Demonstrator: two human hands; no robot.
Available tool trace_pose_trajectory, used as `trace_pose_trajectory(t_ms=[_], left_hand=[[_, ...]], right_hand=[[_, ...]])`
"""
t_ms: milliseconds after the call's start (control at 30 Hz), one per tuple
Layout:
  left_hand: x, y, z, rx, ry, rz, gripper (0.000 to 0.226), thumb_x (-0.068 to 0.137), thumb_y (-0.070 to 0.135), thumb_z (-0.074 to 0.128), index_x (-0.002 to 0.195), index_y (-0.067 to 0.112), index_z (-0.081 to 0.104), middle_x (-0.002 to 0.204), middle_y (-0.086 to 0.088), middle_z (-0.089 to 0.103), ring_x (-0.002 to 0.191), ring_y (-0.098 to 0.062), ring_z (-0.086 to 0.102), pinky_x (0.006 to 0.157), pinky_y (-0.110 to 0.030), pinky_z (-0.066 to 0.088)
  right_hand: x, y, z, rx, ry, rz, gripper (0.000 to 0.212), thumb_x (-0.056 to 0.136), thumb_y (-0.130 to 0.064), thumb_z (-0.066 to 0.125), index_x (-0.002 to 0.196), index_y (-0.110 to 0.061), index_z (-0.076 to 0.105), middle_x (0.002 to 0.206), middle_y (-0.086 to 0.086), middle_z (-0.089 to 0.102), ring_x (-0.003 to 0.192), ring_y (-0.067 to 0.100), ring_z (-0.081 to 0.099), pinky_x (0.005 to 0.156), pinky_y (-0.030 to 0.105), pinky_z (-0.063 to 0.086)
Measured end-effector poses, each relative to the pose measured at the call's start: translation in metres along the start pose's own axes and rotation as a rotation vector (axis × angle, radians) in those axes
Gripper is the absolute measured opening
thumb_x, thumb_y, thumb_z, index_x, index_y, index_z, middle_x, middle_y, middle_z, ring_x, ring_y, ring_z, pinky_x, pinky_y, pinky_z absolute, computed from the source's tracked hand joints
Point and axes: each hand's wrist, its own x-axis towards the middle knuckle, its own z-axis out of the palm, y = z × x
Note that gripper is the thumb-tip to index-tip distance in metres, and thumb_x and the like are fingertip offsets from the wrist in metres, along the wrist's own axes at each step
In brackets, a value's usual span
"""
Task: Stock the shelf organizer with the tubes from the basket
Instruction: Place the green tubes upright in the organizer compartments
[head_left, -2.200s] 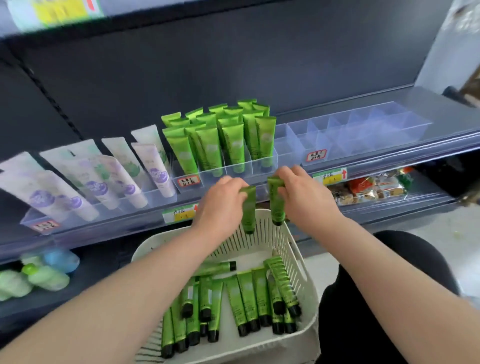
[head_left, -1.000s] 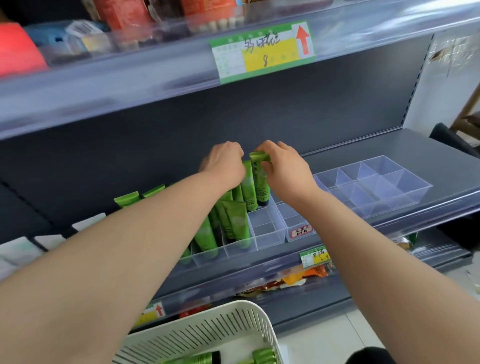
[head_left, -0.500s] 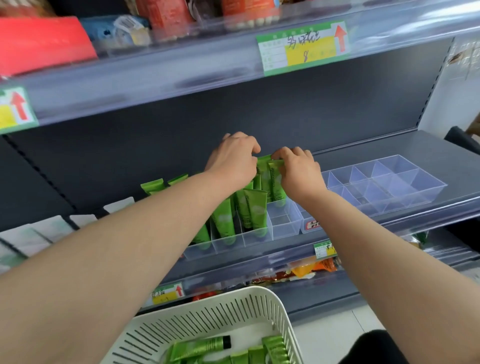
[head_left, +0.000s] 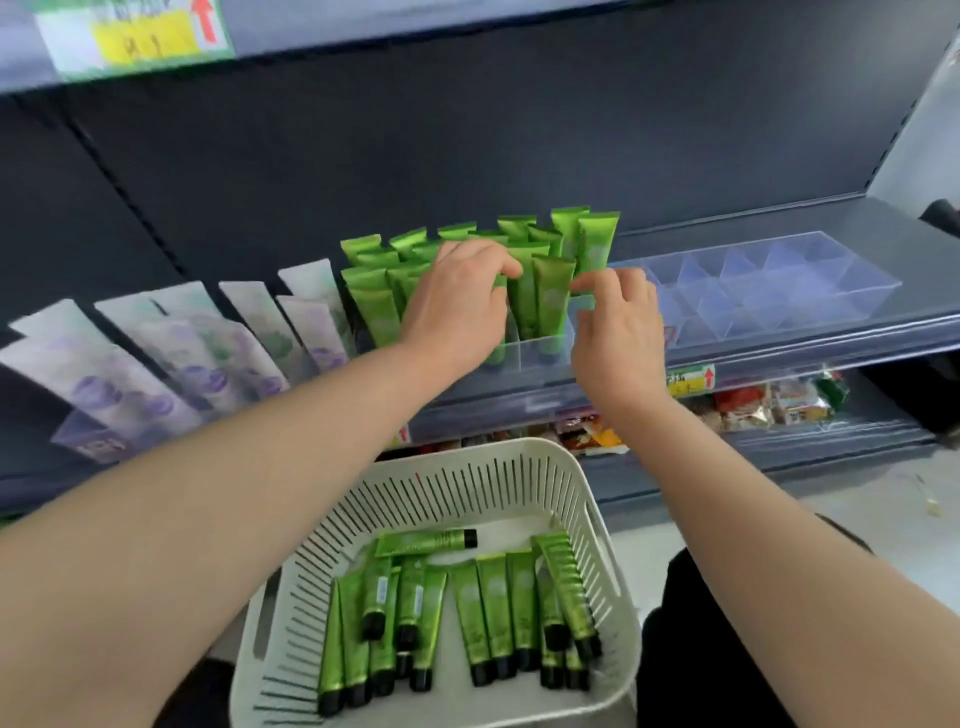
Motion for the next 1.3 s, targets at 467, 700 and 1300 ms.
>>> trace_pose_trajectory(t_ms=[467,700,1300], left_hand=[[-0.172,-0.083,0.065,-0.007,-0.343,-0.308,0.028,0.096,0.008,0.048,0.115,0.022,0.064,0.125,0.008,0.058,0.121,-0.012,0.045,0.103,-0.028,0.035],[-0.213,-0.115,0.11,0.012,-0.604,-0.433,0.033,0.095,0.008,0.054,0.124,0.023,0.06,0.131,0.006,0.056,0.125,-0.012,0.045,0.104,-0.028,0.038],[-0.215,-0.122,0.174,0.124,-0.898,-0.349,0.037,0.084,-0.007,0.052,0.112,0.016,0.064,0.106,-0.006,0.062,0.101,-0.023,0.059,0.083,-0.037,0.052]], right_hand=[[-0.168,-0.006,0.086,-0.153,-0.883,0.01,0.047,0.083,0.002,0.053,0.123,-0.021,0.051,0.123,0.001,0.047,0.116,0.022,0.043,0.094,0.035,0.04],[-0.198,0.01,0.132,-0.392,-1.221,-0.063,0.056,0.084,-0.003,0.053,0.137,-0.018,0.04,0.137,0.006,0.044,0.129,0.027,0.035,0.107,0.044,0.03],[-0.178,0.015,0.152,-0.352,-1.456,0.045,0.045,0.085,-0.035,0.068,0.126,-0.02,0.057,0.122,0.005,0.058,0.112,0.024,0.053,0.092,0.033,0.046]])
